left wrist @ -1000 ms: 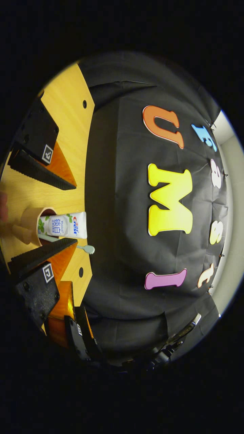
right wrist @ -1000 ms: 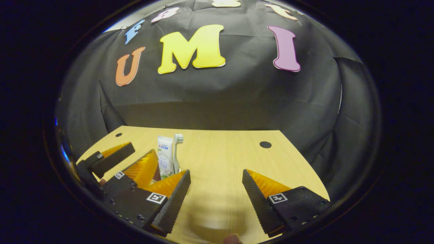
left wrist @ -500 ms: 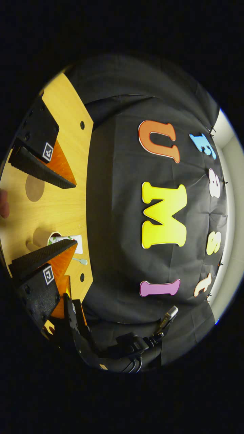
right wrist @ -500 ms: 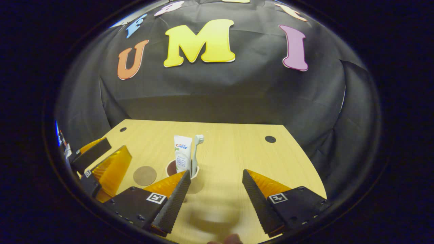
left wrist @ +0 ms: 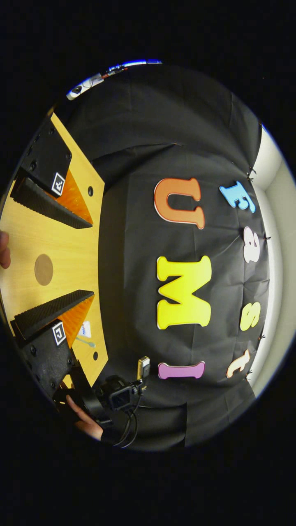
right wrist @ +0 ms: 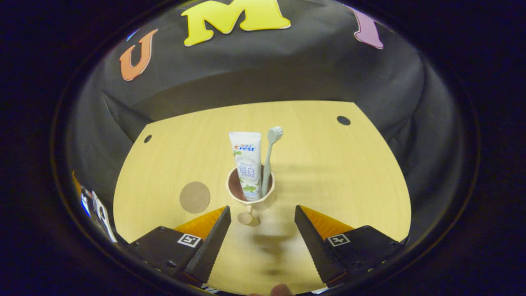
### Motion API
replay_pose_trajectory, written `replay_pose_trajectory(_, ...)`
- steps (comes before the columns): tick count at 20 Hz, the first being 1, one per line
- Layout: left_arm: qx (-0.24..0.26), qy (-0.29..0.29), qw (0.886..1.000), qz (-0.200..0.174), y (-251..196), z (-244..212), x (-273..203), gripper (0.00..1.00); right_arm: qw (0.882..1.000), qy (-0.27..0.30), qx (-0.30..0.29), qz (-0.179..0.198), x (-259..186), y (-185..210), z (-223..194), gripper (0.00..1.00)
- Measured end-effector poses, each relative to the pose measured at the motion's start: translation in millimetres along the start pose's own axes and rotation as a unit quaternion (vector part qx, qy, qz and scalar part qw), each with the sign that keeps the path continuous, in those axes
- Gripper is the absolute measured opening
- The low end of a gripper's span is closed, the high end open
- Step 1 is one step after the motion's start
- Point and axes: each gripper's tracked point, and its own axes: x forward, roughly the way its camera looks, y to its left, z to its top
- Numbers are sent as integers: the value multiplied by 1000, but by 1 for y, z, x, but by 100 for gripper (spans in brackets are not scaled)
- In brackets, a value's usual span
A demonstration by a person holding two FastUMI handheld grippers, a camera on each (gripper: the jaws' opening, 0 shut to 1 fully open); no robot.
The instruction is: Put the toothbrush and toothpaste on the desktop into the cup, then pick up the cup and place it on the coaster on the desktop.
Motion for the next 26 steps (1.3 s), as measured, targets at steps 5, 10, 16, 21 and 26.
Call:
replay_pose_trajectory(5,-4,18,999,30,40,2,-5,95,997,80,-5,-10,29,19,-9,95)
replay_pose_trajectory(10,-9,39,998,58,67,-4,-5,95,989,144,-3,-26,64,19,-22,95)
replay_pose_trajectory(16,-33,78,992,91,87,-25,-8,95,980,194,-1,-48,89,11,-33,92)
replay_pose_trajectory(21,-41,91,990,102,94,-31,-10,95,974,221,-6,-49,93,9,-43,48)
replay_pose_trajectory(26,-45,95,990,97,89,-31,-19,95,974,222,-18,-46,93,8,-41,27)
